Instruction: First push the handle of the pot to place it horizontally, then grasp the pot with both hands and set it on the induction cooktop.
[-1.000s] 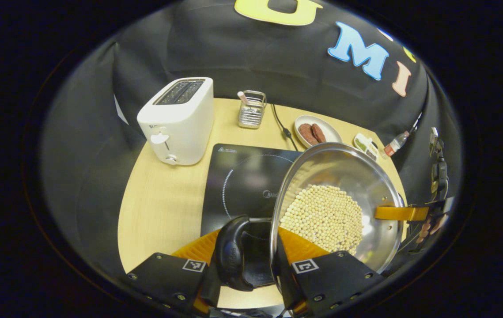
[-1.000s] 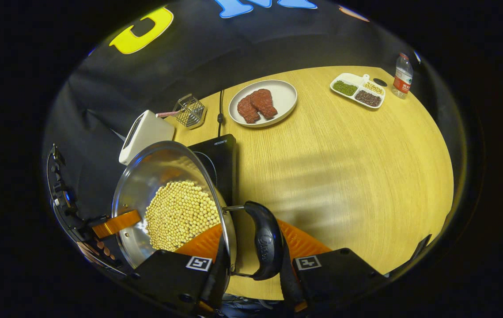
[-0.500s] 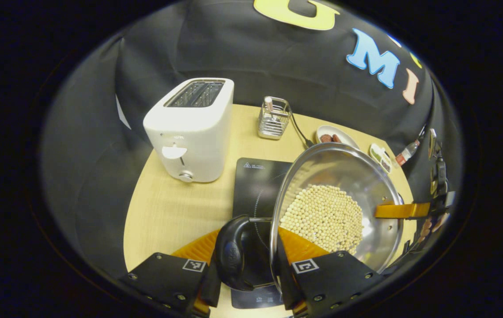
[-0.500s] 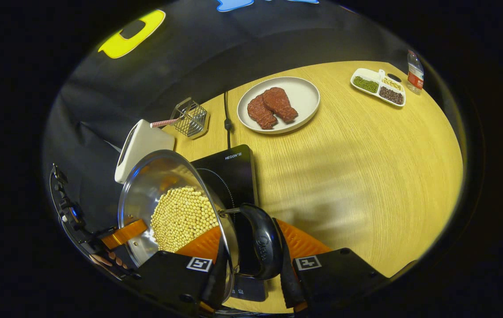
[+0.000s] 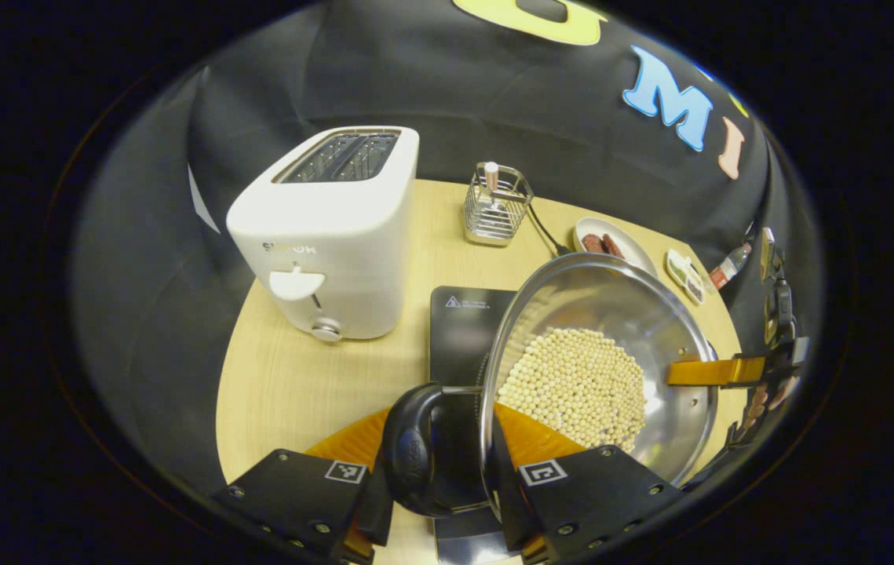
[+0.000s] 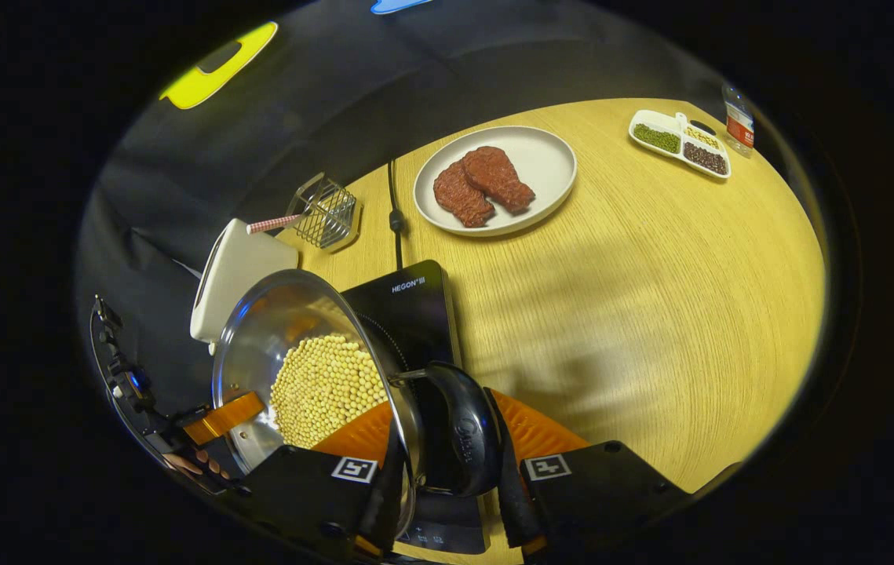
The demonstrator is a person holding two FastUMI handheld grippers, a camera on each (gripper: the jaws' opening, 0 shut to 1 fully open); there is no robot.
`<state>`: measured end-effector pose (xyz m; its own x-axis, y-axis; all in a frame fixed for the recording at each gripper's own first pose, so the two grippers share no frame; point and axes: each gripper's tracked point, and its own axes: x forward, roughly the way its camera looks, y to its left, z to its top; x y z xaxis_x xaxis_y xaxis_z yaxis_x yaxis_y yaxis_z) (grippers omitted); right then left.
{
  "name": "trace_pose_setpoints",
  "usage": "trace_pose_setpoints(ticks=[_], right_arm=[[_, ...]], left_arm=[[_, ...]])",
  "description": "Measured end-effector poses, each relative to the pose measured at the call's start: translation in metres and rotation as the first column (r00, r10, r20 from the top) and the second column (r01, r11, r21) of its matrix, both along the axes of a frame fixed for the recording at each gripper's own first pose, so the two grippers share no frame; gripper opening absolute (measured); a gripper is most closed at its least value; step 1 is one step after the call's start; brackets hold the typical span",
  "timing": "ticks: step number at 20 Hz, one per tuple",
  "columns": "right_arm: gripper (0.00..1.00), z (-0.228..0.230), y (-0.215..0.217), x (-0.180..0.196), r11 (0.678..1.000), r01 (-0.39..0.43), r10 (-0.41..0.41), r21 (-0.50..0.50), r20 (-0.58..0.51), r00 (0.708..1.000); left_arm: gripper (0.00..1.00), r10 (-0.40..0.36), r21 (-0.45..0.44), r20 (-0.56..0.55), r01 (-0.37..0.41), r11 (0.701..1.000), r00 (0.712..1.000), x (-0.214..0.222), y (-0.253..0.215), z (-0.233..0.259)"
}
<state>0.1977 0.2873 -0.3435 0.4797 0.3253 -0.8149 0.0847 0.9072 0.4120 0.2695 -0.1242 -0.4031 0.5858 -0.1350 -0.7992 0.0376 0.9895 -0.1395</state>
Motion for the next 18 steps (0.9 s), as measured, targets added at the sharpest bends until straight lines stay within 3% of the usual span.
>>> trace_pose_setpoints(ticks=[6, 7, 8, 10, 11, 12, 13, 16, 17, 18], right_arm=[[0.5, 0.003, 0.0, 0.003, 1.0, 0.005, -0.005, 0.024, 0.0, 1.0], [0.54, 0.002, 0.001, 0.003, 1.0, 0.002, -0.002, 0.03, -0.005, 1.0], [0.54, 0.003, 0.001, 0.003, 0.999, 0.0, 0.0, 0.034, -0.01, 1.0], [0.51, 0.003, 0.001, 0.003, 0.999, 0.0, 0.0, 0.037, -0.014, 1.0], [0.54, 0.002, 0.001, 0.002, 0.999, 0.0, 0.001, 0.038, -0.015, 1.0], [0.55, 0.002, 0.001, 0.003, 0.999, -0.003, 0.003, 0.041, -0.014, 1.0], [0.55, 0.002, 0.002, 0.002, 0.999, -0.008, 0.009, 0.047, -0.016, 1.0], [0.55, 0.007, -0.006, 0.002, 0.999, -0.015, 0.016, 0.042, -0.006, 1.0], [0.69, 0.009, -0.011, 0.005, 0.999, -0.014, 0.014, 0.028, 0.01, 1.0], [0.74, 0.012, -0.016, 0.004, 1.0, -0.019, 0.018, 0.021, 0.019, 1.0]], left_arm=[[0.58, 0.006, -0.047, -0.039, -0.007, 0.999, 0.999, -0.005, -0.002, -0.008], [0.53, 0.009, -0.053, -0.031, -0.01, 0.999, 0.999, -0.003, -0.001, -0.005], [0.59, 0.002, -0.047, -0.037, -0.004, 0.999, 0.999, -0.005, -0.001, -0.006], [0.53, -0.007, -0.042, -0.047, 0.005, 0.999, 0.999, -0.004, -0.002, -0.007], [0.54, -0.01, -0.039, -0.059, 0.008, 0.999, 0.998, -0.005, -0.002, -0.009], [0.61, -0.013, -0.037, -0.068, 0.01, 0.999, 0.998, -0.008, -0.003, -0.009], [0.56, -0.011, -0.034, -0.072, 0.009, 0.999, 0.997, -0.009, -0.003, -0.01], [0.69, 0.009, 0.012, -0.068, -0.009, 1.0, 0.998, -0.01, 0.002, -0.011], [0.75, 0.014, 0.033, -0.075, -0.011, 0.999, 0.997, -0.013, 0.006, -0.007], [0.82, 0.015, 0.056, -0.087, -0.011, 0.998, 0.996, -0.018, 0.01, -0.005]])
